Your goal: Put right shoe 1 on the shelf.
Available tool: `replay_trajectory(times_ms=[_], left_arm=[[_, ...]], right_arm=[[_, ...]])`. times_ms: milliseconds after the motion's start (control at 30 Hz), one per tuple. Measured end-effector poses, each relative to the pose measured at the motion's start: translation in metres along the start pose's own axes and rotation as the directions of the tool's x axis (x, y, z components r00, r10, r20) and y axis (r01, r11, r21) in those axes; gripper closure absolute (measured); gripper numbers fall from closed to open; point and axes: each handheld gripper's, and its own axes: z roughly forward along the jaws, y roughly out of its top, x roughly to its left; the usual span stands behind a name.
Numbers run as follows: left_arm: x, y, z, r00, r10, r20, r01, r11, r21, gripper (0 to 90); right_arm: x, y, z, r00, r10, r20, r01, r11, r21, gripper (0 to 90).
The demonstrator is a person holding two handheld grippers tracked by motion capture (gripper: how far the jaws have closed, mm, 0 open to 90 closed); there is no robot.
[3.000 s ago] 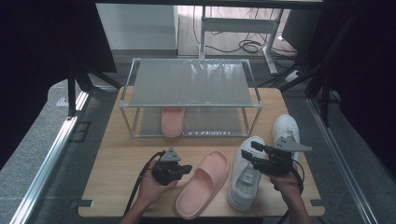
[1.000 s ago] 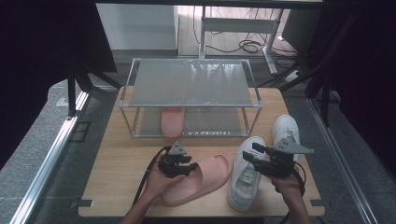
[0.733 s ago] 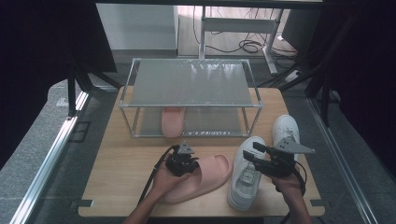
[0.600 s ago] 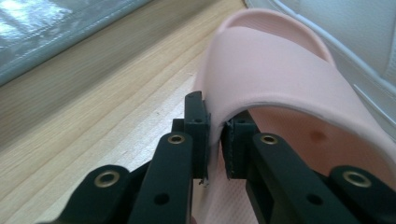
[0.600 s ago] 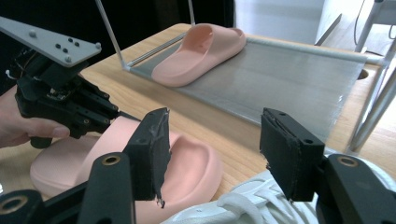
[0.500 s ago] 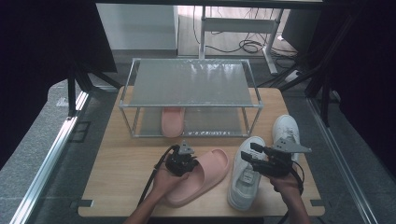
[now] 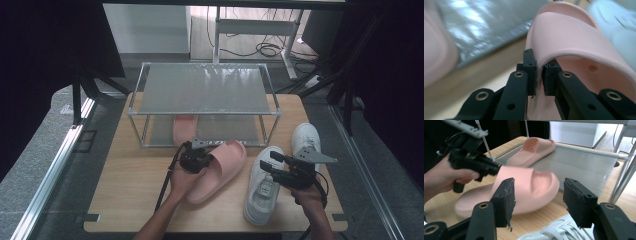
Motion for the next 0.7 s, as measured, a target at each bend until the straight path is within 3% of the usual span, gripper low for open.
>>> replay_trajectory(times_ms=[267, 533, 700], left_arm=[[0.014, 0.008, 0.017, 0.9927, -0.095, -0.074, 0.091, 0.9944, -0.054, 83.3], [0.022, 0.017, 0.033, 0.9790, -0.162, -0.124, 0.151, 0.9841, -0.094, 82.8], [0.033, 0.014, 0.039, 0.9652, -0.189, -0.180, 0.173, 0.9794, -0.105, 82.3]], right_arm=[[-0.001, 0.002, -0.004, 1.0000, 0.006, 0.004, -0.006, 1.000, -0.013, 43.7], [0.000, 0.001, -0.002, 1.0000, 0.001, 0.001, -0.001, 1.000, -0.008, 43.8], [0.000, 0.001, -0.003, 1.0000, 0.000, 0.000, 0.000, 1.000, -0.008, 43.7]])
